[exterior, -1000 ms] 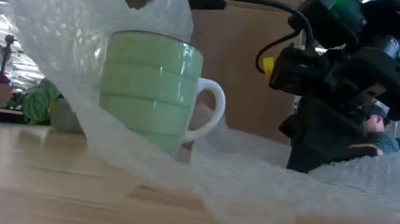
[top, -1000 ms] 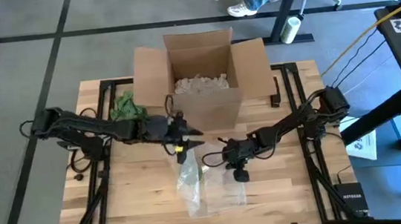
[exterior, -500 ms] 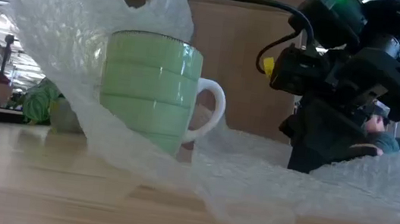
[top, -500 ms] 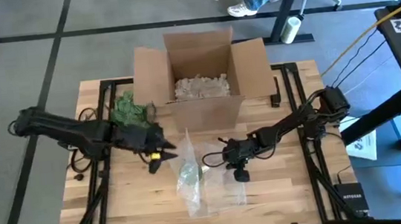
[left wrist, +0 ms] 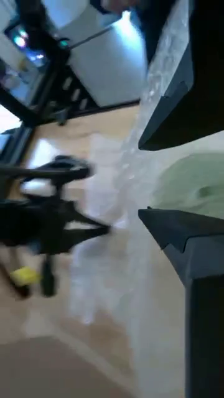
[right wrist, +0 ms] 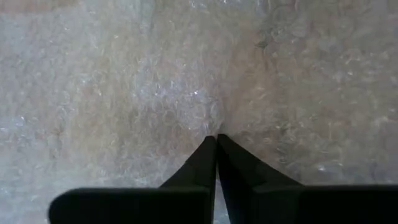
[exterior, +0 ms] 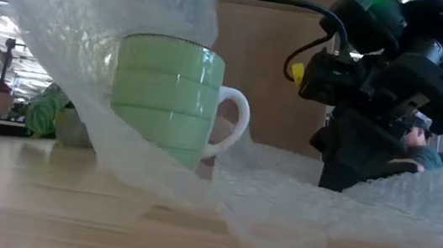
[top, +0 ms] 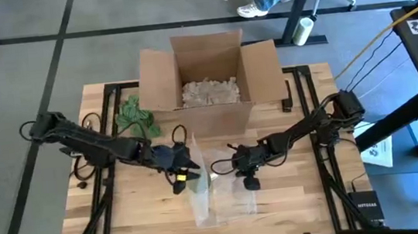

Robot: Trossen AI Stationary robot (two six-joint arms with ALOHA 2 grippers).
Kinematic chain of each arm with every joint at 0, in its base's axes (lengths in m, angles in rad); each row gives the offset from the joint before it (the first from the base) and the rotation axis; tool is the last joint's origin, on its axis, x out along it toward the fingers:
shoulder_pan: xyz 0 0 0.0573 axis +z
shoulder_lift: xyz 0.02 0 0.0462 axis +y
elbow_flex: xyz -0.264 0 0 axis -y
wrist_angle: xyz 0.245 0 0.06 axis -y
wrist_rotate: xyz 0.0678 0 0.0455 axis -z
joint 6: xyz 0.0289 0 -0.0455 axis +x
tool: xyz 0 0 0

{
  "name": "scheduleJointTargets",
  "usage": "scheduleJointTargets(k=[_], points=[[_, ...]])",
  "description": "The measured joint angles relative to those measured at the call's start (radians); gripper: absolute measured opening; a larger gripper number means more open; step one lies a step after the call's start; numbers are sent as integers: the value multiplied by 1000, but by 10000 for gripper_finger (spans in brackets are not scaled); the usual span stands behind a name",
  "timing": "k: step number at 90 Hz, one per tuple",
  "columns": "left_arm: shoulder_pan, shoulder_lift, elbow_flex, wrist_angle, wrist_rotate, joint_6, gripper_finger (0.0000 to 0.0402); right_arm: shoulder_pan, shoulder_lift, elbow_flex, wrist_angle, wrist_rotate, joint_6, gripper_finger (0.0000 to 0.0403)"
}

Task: Wrap mug
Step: Wrap the green mug in bubble wrap

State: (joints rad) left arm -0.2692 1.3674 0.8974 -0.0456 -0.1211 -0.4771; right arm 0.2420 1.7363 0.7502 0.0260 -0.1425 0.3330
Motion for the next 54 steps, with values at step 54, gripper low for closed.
scheduleJointTargets(k=[54], points=[[47, 112, 0, 35, 17, -23, 148, 0, -109, -2, -35, 57, 0, 0]])
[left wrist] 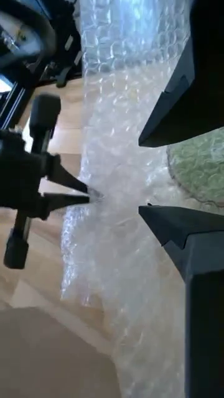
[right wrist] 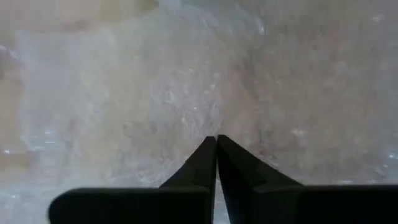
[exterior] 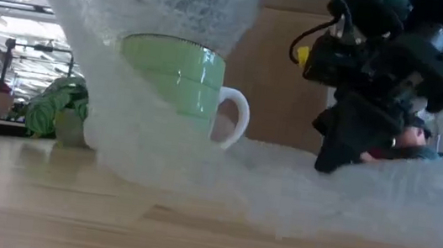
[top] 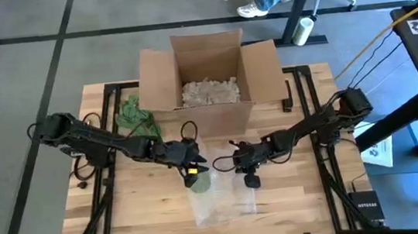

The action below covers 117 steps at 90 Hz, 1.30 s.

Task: Wrap mug
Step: Wrap the green mug in bubble wrap

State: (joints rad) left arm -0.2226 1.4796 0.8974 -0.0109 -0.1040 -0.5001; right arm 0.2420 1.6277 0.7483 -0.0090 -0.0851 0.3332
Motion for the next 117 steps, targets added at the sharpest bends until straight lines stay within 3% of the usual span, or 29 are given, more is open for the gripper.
scheduleJointTargets(k=[80, 100, 117], points=[[0, 0, 0, -33, 0, -16, 148, 8, -301, 2, -165, 147, 76, 0], [0, 0, 0, -33, 0, -16, 148, 62, -380, 2, -159, 301, 116, 0], [0, 0, 0, -32, 0, -16, 148, 142, -420, 2, -156, 555, 160, 0]])
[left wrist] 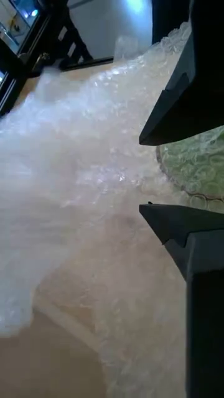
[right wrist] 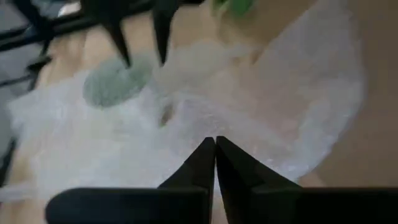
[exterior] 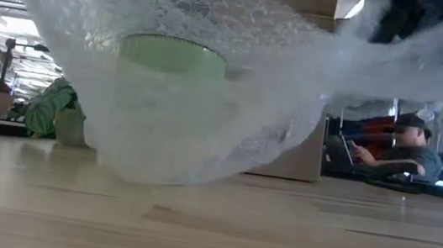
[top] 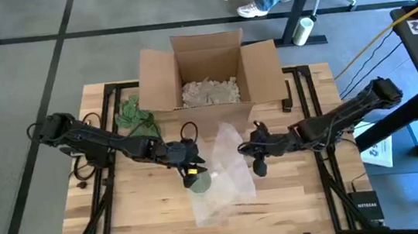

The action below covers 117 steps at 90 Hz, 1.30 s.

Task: Wrap mug
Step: Wrap the green mug in bubble wrap

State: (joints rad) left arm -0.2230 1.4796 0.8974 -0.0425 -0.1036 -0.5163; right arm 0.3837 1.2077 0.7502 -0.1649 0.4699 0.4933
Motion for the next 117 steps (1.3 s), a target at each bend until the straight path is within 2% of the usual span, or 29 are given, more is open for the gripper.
scheduleJointTargets(k=[16, 23, 29, 42, 54, 75, 89, 101, 110, 117], points=[[0, 0, 0, 0, 0, 0, 148, 84, -3, 0, 12, 235, 4, 0], [0, 0, 0, 0, 0, 0, 148, 111, -3, 0, 18, 278, 8, 0], [0, 0, 0, 0, 0, 0, 148, 119, -3, 0, 20, 246, 26, 0], [0, 0, 0, 0, 0, 0, 148, 120, -3, 0, 23, 58, 38, 1], [0, 0, 0, 0, 0, 3, 148, 120, -3, 0, 25, -21, 36, 1], [1, -2, 4, -1, 0, 31, 150, 120, -3, 0, -5, -38, 36, 1], [-5, -5, 84, -9, 36, 106, 152, 120, -2, 0, -20, -26, 34, 1], [-7, -6, 209, -224, 99, 120, 147, 120, -2, 0, -28, -26, 34, 1], [-16, -2, 300, -414, 100, 88, 140, 120, -2, 0, -30, -26, 34, 1], [-36, 9, 341, -486, 100, 81, 135, 120, 2, 0, -41, -24, 34, 1]])
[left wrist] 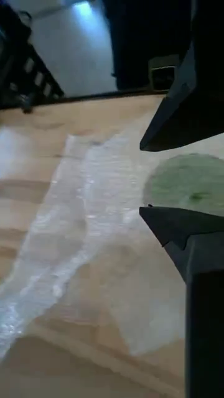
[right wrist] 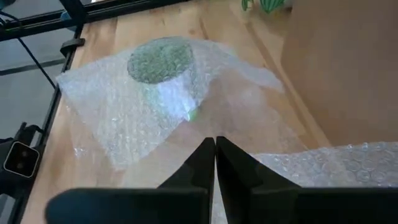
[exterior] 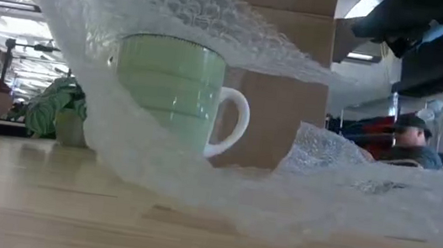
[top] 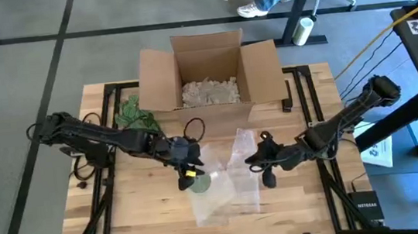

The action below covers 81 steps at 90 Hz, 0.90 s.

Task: Wrap mug
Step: Wrap the green mug in bubble wrap

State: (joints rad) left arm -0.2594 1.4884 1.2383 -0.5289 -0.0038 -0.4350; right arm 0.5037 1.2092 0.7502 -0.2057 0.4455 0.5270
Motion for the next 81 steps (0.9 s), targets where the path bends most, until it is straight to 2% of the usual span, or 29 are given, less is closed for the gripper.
scheduleJointTargets(k=[21, 37, 49, 61, 81], points=[[-69, 114, 138, -168, 0, 8, 131, 0, 1, 0, -31, 43, 0, 1], [-67, 264, 271, -379, -4, -1, 131, 0, 1, 0, -33, 42, 21, 1], [-56, 331, 345, -483, -30, 1, 131, 0, 1, 0, -32, 33, 27, 1], [-48, 345, 364, -462, -67, 15, 131, 0, 1, 0, -34, 9, 43, 1], [-46, 389, 364, -456, -61, 8, 130, 0, 1, 0, -63, 6, 45, 1]])
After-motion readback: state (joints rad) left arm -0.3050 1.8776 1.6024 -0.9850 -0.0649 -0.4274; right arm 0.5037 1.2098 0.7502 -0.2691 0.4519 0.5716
